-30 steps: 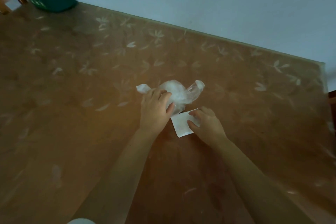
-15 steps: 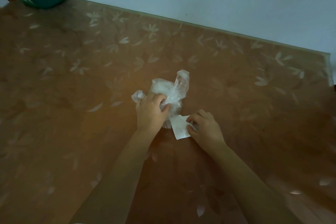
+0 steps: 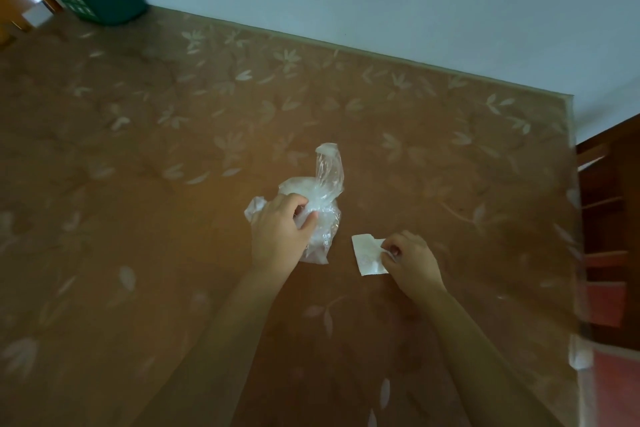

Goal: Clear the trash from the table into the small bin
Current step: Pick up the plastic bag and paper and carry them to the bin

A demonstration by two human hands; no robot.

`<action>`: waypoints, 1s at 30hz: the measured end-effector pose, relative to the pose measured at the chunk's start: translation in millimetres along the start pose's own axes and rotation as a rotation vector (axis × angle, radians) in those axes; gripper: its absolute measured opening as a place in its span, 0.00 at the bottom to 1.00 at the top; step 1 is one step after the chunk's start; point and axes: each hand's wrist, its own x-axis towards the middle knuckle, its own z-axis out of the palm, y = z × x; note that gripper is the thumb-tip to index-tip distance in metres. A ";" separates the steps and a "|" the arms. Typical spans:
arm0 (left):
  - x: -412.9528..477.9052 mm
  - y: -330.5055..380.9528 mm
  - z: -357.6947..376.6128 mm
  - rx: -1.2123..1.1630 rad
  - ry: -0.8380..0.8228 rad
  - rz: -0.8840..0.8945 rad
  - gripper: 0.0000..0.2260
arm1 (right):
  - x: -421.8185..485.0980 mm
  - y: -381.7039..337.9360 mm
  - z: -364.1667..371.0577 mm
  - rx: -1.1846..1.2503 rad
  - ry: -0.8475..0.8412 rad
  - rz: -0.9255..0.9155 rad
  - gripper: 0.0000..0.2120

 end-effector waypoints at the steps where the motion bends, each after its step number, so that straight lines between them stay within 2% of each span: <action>1: -10.0 2.9 -5.4 0.022 0.005 0.014 0.04 | -11.1 3.0 -2.9 0.020 0.005 0.034 0.06; 7: -73.3 19.6 -32.5 0.071 0.010 0.029 0.05 | -78.8 16.2 -19.4 0.051 -0.018 0.127 0.07; 14: -147.0 38.7 -54.3 0.112 -0.024 0.057 0.07 | -146.5 18.6 -43.0 0.050 0.011 0.113 0.04; 26: -234.6 69.3 -103.7 0.138 0.009 0.005 0.05 | -221.2 -16.7 -75.0 -0.047 0.141 -0.107 0.05; 30: -261.6 70.9 -116.7 0.139 0.022 -0.054 0.04 | -238.7 -27.6 -75.2 -0.052 0.136 -0.183 0.05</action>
